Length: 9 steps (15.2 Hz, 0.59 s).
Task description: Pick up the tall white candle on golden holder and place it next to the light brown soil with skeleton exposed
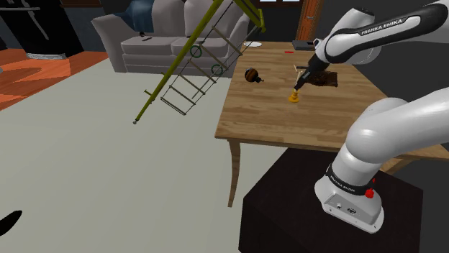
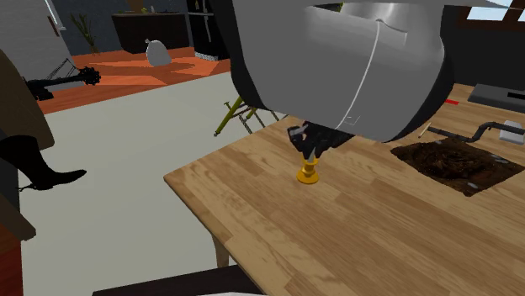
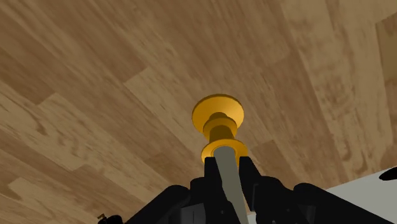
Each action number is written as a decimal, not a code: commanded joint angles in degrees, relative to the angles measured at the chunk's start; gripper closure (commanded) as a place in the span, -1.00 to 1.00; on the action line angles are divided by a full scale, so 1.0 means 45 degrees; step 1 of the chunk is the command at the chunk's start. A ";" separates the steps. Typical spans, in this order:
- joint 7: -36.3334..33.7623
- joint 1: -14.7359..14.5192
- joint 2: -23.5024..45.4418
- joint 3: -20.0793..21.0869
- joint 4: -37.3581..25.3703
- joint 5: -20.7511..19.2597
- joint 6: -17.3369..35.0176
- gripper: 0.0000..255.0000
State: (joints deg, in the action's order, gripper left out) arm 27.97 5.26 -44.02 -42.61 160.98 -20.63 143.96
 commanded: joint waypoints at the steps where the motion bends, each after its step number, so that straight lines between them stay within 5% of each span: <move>1: -0.0075 0.0044 -0.0252 0.0223 -0.0204 0.0072 -0.0463 1.00; 9: -0.0320 0.0053 -0.0960 0.0979 -0.1135 0.0416 -0.2089 1.00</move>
State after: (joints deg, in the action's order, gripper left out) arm 26.62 5.53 -48.04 -38.55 156.45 -18.95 135.47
